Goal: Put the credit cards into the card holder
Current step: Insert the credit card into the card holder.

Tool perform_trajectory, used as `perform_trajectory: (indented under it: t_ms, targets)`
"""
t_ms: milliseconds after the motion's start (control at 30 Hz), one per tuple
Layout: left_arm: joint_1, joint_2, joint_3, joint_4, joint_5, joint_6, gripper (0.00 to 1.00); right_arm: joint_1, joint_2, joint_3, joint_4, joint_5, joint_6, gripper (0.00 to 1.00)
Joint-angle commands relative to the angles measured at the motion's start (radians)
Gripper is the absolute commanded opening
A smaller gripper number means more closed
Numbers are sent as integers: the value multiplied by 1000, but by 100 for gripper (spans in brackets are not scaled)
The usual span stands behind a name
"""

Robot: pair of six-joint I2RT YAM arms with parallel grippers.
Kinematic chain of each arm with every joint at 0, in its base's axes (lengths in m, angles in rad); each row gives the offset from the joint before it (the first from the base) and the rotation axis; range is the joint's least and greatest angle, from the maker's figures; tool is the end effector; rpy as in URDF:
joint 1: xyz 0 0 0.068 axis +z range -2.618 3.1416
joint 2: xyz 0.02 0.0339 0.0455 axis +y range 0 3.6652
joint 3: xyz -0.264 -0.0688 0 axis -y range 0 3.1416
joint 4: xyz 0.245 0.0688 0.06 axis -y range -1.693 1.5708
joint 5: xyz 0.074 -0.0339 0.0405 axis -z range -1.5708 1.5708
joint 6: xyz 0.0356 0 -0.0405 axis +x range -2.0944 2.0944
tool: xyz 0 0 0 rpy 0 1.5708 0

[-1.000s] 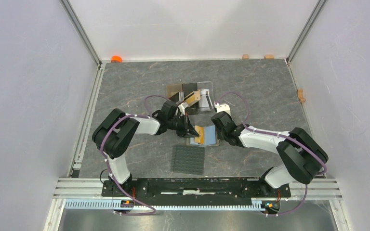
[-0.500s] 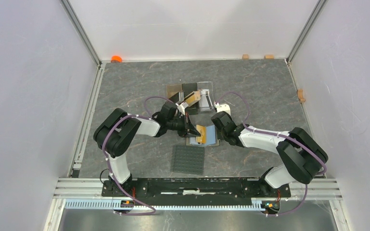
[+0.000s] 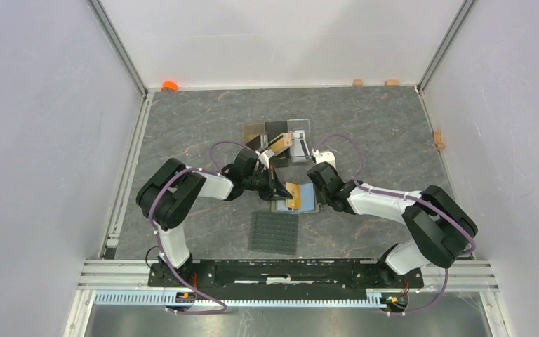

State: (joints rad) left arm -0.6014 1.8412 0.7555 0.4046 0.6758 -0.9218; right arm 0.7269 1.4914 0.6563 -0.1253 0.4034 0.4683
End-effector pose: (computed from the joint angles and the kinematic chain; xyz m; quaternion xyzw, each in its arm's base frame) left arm 0.2652 -0.2090 0.1151 0.0050 0.8635 -0.4967 0.0873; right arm 0.2104 0.1684 0.1478 -0.0608 0.9344 0.0077 0.3509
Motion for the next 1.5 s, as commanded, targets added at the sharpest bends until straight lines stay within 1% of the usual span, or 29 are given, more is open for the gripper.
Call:
perform_trajectory:
  t_ms: [0,100,567,933,1233,1467]
  targets:
    - [-7,-20,-34,-93,-43,-11,2,5,23,14,-32,24,17,0]
    - [-6,-24,-32,-117,-56,0,2,5,24,12,-34,29,21,0]
    - [-13,16,-32,-109,-57,4,2,5,38,20,-34,27,23,0]
    - [-38,46,-21,-165,-129,49,2,5,33,23,-37,25,26,0]
    - [-64,73,4,-151,-132,37,2,5,29,22,-40,25,29,0]
    - [-66,50,-22,-136,-110,18,2,5,37,22,-52,44,37,0]
